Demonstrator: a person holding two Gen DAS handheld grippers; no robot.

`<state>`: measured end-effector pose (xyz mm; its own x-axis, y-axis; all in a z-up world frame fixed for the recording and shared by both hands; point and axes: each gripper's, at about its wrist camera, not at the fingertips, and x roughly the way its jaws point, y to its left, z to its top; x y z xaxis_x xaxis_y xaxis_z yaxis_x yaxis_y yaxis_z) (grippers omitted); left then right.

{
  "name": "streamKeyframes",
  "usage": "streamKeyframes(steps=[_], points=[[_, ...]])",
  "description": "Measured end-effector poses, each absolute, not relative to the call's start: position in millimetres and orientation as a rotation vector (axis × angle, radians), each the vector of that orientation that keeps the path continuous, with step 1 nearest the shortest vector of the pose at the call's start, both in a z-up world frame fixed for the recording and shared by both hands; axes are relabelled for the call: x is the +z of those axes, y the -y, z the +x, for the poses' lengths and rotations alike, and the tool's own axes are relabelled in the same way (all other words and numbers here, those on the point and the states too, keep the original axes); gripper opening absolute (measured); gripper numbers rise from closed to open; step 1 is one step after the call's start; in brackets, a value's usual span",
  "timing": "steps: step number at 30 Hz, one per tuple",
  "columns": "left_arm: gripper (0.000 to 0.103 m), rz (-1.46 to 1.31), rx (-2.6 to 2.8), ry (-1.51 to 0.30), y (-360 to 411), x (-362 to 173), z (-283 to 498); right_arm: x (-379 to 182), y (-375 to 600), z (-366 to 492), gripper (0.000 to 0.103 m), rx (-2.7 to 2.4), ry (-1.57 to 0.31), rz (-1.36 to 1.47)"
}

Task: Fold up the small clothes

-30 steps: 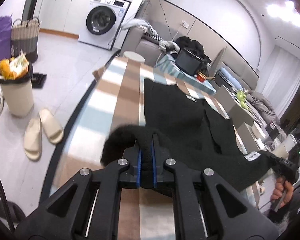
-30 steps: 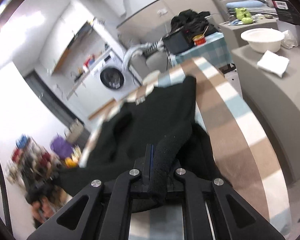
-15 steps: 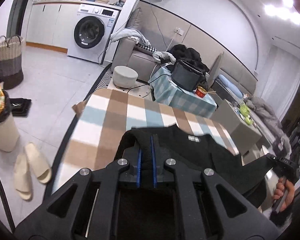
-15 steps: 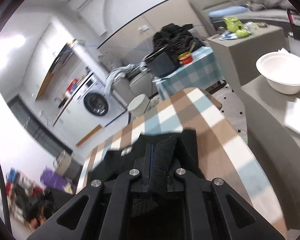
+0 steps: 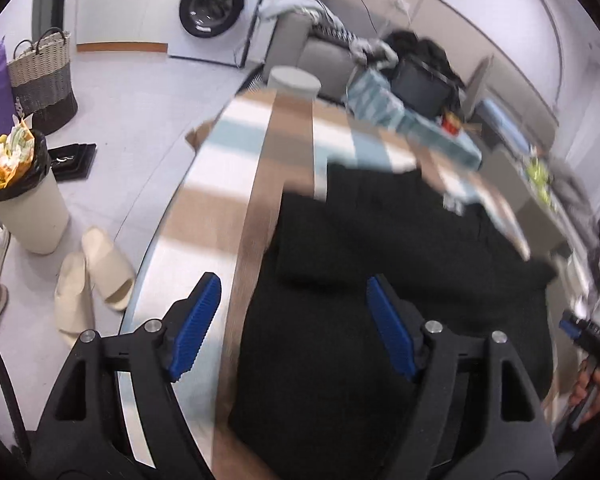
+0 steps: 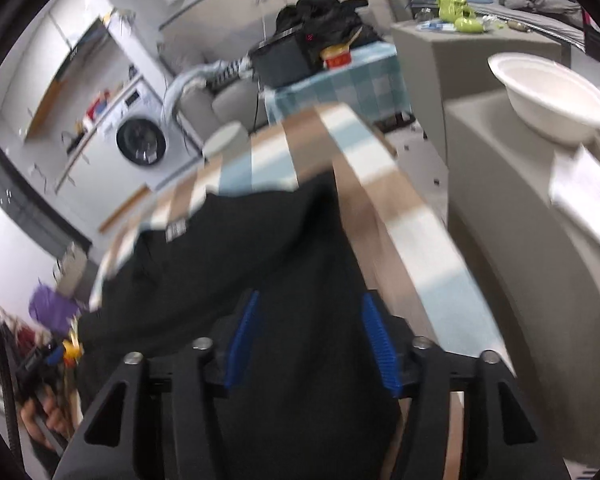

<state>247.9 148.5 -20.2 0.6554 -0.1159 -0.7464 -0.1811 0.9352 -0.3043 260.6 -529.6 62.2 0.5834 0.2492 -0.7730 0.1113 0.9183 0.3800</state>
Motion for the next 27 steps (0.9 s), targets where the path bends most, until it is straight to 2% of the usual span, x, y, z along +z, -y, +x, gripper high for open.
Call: streamKeyframes(steps=[2, 4, 8, 9, 10, 11, 12, 15, 27], points=[[0.073, -0.337, 0.004, -0.892, -141.0, -34.9, 235.6, 55.1, 525.8, 238.2, 0.059, 0.101, -0.97, 0.384], [0.073, -0.312, -0.007, -0.918, -133.6, -47.0, 225.5, 49.0, 522.0, 220.2, 0.066, 0.099, -0.983, 0.347], [0.071, -0.325, -0.033, -0.943, -120.4, -65.1, 216.2, 32.3, 518.3, 206.6, 0.066, 0.112, -1.032, 0.319], [0.056, -0.315, -0.036, -0.927, -116.4, -65.9, 213.2, 30.1, 516.8, 206.4, 0.066, 0.113, -1.035, 0.312], [0.046, -0.309, -0.051, -0.928, -112.2, -67.4, 212.6, 29.6, 514.1, 205.7, 0.066, 0.116, -1.033, 0.296], [0.03, -0.305, -0.063, -0.933, -107.4, -68.7, 211.0, 29.3, 510.4, 206.8, 0.066, 0.116, -1.025, 0.274], [0.019, -0.309, -0.079, -0.927, -103.7, -67.8, 207.6, 29.1, 506.8, 208.6, 0.064, 0.106, -1.022, 0.252], [0.016, -0.249, -0.077, -0.915, -89.5, -66.9, 197.4, 28.7, 498.4, 213.9, 0.061, 0.11, -1.028, 0.218], [0.016, -0.255, -0.079, -0.936, -82.1, -55.9, 167.4, 52.2, 472.6, 202.6, 0.061, 0.137, -0.986, 0.112]])
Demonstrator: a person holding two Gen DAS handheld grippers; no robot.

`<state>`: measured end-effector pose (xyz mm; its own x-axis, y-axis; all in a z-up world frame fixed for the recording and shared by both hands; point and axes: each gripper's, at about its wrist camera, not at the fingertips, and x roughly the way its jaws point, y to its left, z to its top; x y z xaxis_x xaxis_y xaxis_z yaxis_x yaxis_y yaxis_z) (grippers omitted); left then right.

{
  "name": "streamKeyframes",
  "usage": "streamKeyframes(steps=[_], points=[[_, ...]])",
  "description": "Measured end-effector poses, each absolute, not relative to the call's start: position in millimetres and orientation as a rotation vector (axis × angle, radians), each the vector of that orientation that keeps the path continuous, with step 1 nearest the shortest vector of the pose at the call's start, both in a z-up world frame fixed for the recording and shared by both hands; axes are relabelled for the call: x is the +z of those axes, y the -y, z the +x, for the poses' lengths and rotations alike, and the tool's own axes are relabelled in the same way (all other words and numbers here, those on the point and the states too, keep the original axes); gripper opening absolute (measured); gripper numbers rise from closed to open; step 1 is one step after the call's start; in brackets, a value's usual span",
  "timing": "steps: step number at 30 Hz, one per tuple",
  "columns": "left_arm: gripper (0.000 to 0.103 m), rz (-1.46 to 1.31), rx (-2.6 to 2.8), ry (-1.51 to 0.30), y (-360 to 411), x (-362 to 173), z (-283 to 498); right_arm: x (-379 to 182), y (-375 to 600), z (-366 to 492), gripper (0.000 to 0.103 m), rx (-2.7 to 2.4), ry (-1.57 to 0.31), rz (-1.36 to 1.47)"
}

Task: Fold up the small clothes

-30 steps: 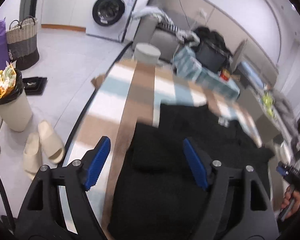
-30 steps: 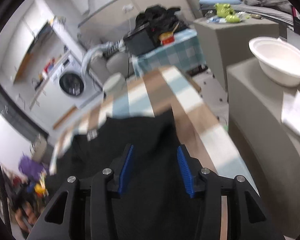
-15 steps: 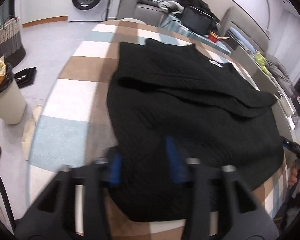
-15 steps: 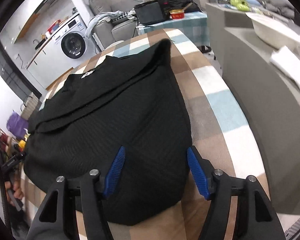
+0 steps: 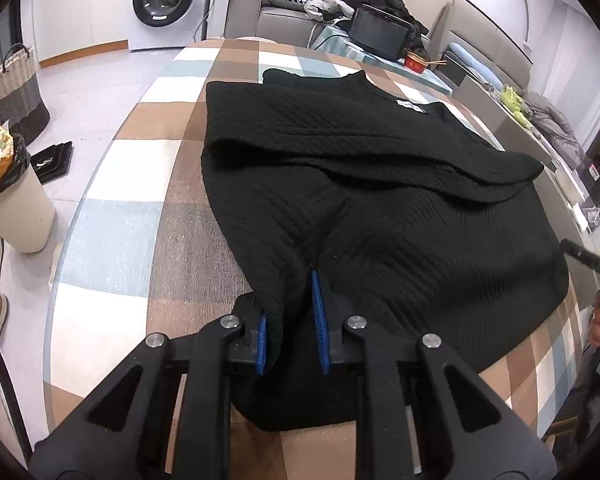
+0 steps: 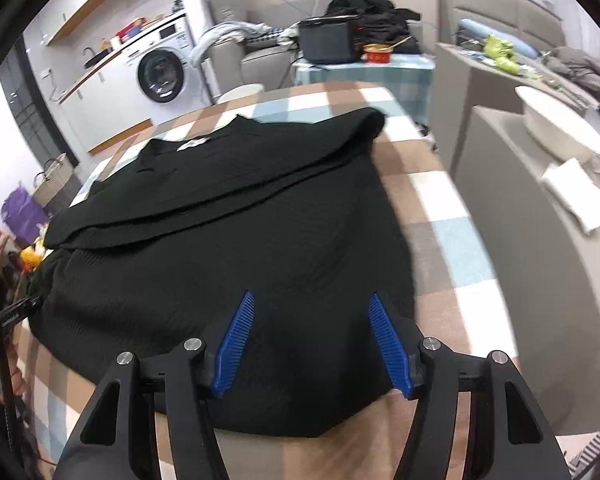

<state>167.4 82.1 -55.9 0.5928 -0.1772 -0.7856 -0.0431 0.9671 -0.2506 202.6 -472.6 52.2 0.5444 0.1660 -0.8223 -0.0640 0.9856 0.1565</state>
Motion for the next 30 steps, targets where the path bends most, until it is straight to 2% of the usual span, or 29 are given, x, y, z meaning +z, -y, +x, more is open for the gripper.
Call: streamKeyframes(steps=[5, 7, 11, 27, 29, 30], points=[[0.016, -0.219, -0.077, -0.933, -78.5, -54.4, 164.8, 36.6, 458.0, 219.2, 0.061, 0.19, -1.025, 0.089], [0.016, -0.213, -0.08, -0.935, -79.5, -54.7, 164.3, 30.5, 451.1, 224.4, 0.056, 0.186, -1.038, 0.058], [0.016, -0.218, -0.083, -0.938, -81.4, -54.3, 154.6, 23.4, 439.6, 221.0, 0.052, 0.178, -1.04, -0.03], [0.016, -0.235, -0.058, -0.975, -84.2, -49.6, 77.2, 25.2, 441.3, 168.4, 0.052, 0.232, -1.109, -0.034], [0.022, -0.289, -0.061, -0.983, -94.2, -48.2, 74.8, 27.1, 444.9, 165.5, 0.052, 0.241, -1.114, -0.021], [0.029, -0.313, -0.051, -0.983, -100.0, -46.9, 74.8, 29.0, 445.3, 167.0, 0.052, 0.242, -1.11, -0.014]])
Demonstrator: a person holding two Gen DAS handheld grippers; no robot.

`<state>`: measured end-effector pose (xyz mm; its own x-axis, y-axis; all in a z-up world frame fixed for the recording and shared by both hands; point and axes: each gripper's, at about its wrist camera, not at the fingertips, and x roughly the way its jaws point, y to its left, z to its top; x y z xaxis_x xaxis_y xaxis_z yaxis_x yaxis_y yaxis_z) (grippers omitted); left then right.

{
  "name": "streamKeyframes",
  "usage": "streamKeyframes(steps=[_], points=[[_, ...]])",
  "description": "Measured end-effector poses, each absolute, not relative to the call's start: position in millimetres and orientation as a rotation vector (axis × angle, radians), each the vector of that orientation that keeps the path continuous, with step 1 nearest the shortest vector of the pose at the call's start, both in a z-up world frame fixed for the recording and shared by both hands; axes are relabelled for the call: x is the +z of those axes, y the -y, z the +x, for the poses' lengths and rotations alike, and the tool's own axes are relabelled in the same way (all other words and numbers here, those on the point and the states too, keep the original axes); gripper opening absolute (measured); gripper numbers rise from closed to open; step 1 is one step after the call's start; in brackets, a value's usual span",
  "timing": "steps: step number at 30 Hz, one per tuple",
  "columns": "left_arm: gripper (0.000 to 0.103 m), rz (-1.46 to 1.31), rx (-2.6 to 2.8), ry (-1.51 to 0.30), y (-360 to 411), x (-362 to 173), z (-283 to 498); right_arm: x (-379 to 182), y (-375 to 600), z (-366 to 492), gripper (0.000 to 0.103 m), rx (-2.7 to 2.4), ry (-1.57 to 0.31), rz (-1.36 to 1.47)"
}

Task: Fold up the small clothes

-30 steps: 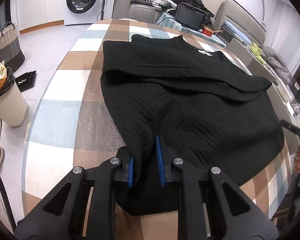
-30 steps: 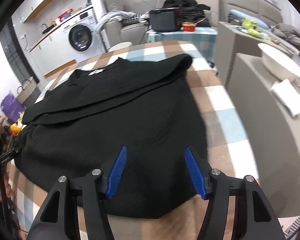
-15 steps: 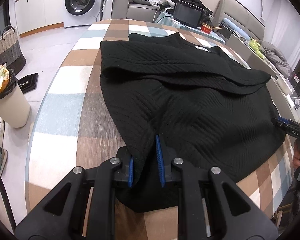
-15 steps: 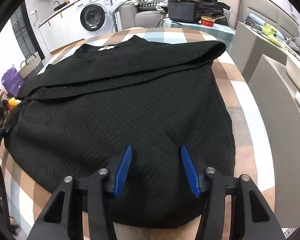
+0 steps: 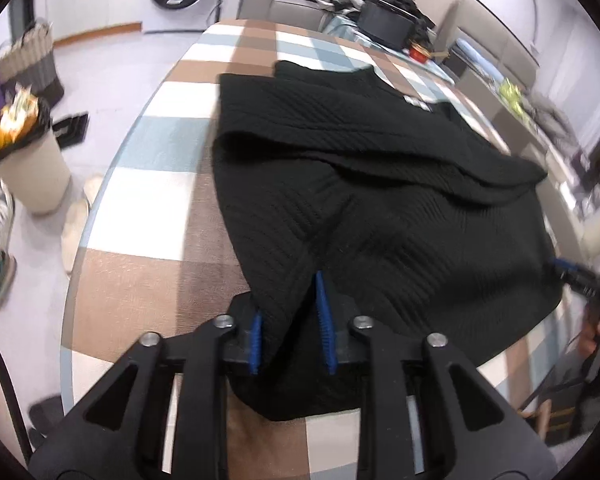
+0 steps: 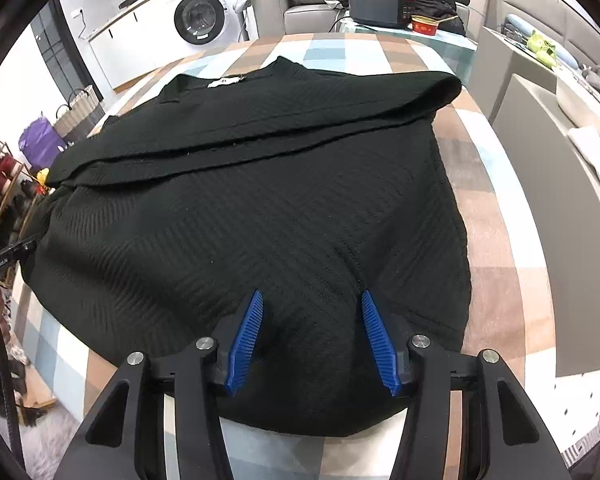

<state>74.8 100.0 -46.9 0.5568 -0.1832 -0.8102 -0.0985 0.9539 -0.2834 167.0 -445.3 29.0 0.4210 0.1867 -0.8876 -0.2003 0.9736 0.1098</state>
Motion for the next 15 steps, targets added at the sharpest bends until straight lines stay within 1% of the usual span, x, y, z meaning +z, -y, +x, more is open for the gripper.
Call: streamKeyframes(steps=[1, 2, 3, 4, 5, 6, 9, 12, 13, 14, 15], points=[[0.034, -0.334, -0.033, -0.978, -106.2, -44.1, 75.2, 30.9, 446.5, 171.2, 0.053, 0.242, -1.103, -0.007], [0.044, -0.351, -0.009, -0.962, -113.5, -39.1, 75.8, 33.8, 446.8, 176.1, 0.053, 0.24, -1.091, 0.004], [0.051, -0.365, 0.004, -0.94, -119.2, -34.1, 76.3, 37.0, 446.6, 179.7, 0.054, 0.24, -1.075, 0.021], [0.054, -0.383, 0.01, -0.905, -126.4, -26.8, 77.7, 41.7, 447.7, 180.2, 0.056, 0.244, -1.052, 0.047], [0.06, -0.392, 0.013, -0.889, -130.7, -22.5, 80.5, 47.6, 448.8, 183.5, 0.058, 0.247, -1.025, 0.08], [0.062, -0.401, 0.02, -0.876, -134.9, -18.6, 84.9, 52.4, 451.5, 189.0, 0.06, 0.245, -1.0, 0.119], [0.062, -0.421, 0.035, -0.869, -144.9, -15.7, 110.3, 55.6, 455.3, 203.3, 0.06, 0.252, -0.966, 0.202], [0.061, -0.428, 0.041, -0.905, -147.5, -22.9, 139.9, 51.3, 457.9, 224.8, 0.06, 0.236, -0.966, 0.258], [0.059, -0.434, 0.039, -0.91, -147.3, -24.6, 149.5, 48.9, 460.1, 233.4, 0.06, 0.232, -0.968, 0.287], [0.053, -0.441, 0.041, -0.916, -146.9, -25.9, 155.9, 47.2, 461.4, 234.1, 0.06, 0.23, -0.968, 0.306], [0.051, -0.445, 0.038, -0.921, -145.9, -26.6, 162.0, 45.0, 461.6, 235.7, 0.06, 0.226, -0.967, 0.324]])
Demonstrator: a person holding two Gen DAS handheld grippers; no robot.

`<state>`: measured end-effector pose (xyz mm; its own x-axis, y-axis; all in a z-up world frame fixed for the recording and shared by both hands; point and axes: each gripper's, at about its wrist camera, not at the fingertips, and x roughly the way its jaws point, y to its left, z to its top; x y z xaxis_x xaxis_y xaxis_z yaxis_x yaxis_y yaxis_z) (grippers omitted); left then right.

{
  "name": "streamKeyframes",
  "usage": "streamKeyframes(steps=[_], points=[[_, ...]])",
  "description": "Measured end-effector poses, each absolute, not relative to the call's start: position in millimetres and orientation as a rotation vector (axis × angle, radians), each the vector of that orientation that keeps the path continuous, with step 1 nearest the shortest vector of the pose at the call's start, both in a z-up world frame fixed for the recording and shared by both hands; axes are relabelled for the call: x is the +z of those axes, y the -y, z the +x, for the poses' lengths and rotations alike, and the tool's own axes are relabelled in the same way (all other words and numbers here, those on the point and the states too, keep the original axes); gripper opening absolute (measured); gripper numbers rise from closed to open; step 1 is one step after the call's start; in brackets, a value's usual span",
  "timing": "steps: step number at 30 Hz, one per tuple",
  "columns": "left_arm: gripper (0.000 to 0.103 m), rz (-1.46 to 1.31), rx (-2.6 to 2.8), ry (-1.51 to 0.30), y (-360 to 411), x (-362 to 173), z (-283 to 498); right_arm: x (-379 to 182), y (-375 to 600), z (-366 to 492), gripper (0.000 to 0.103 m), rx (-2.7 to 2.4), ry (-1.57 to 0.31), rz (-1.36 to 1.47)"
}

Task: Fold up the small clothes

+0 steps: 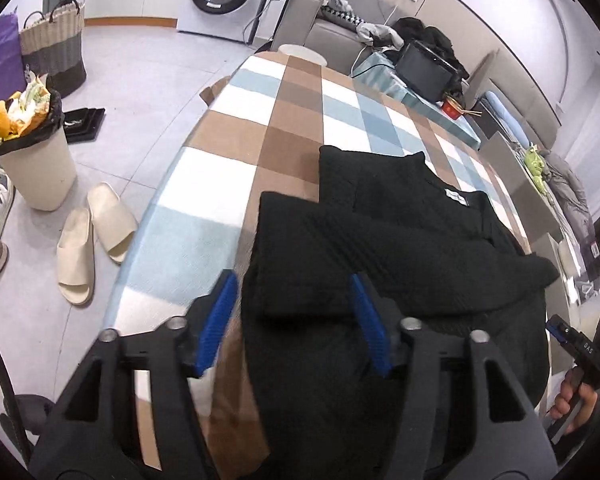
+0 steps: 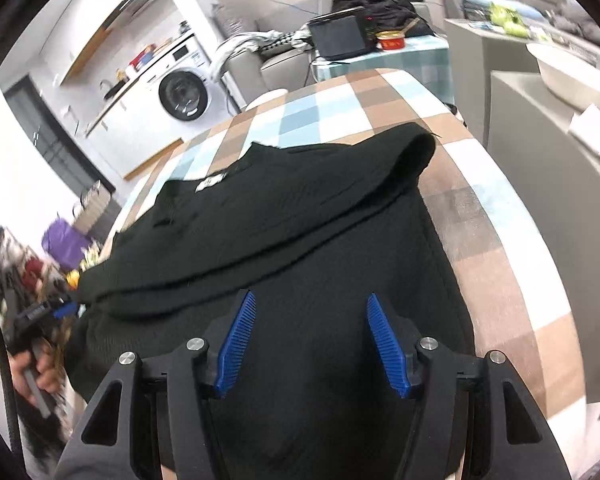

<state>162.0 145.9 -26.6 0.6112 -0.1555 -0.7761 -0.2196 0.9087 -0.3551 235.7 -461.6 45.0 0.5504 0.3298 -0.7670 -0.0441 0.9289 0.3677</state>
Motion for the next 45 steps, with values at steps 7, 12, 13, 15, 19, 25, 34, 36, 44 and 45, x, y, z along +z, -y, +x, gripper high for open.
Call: streamKeyframes(steps=[7, 12, 13, 15, 19, 25, 34, 36, 44, 45], points=[[0.051, -0.425, 0.007, -0.928, -134.7, -28.4, 187.4, 38.7, 494.4, 269.8, 0.06, 0.195, -0.945, 0.454], [0.035, -0.444, 0.002, -0.936, -136.9, -31.4, 192.9, 31.7, 505.8, 304.3, 0.059, 0.188, -0.929, 0.518], [0.032, -0.45, -0.003, -0.935, -137.2, -30.2, 192.5, 31.2, 509.6, 307.4, 0.059, 0.189, -0.921, 0.541], [0.03, -0.454, -0.012, -0.929, -138.6, -27.3, 189.2, 33.6, 514.2, 314.6, 0.059, 0.191, -0.898, 0.595], [0.03, -0.465, -0.045, -0.942, -139.1, -24.8, 186.5, 44.5, 513.2, 324.4, 0.059, 0.249, -0.846, 0.638], [0.027, -0.456, -0.036, -0.988, -138.2, -38.7, 191.3, 40.4, 507.7, 330.1, 0.032, 0.214, -0.884, 0.609], [0.005, -0.485, -0.055, -0.876, -146.8, -17.1, 186.9, 45.5, 512.5, 319.6, 0.005, 0.17, -0.837, 0.592], [0.004, -0.505, -0.066, -0.839, -150.1, -6.0, 189.3, 54.6, 511.1, 317.6, 0.005, 0.183, -0.813, 0.589], [0.004, -0.544, -0.068, -0.713, -168.3, 37.0, 228.8, 86.1, 510.9, 336.9, 0.005, 0.2, -0.741, 0.637], [0.005, -0.556, -0.05, -0.707, -170.5, 36.8, 237.8, 83.7, 513.7, 344.4, 0.005, 0.187, -0.748, 0.67]])
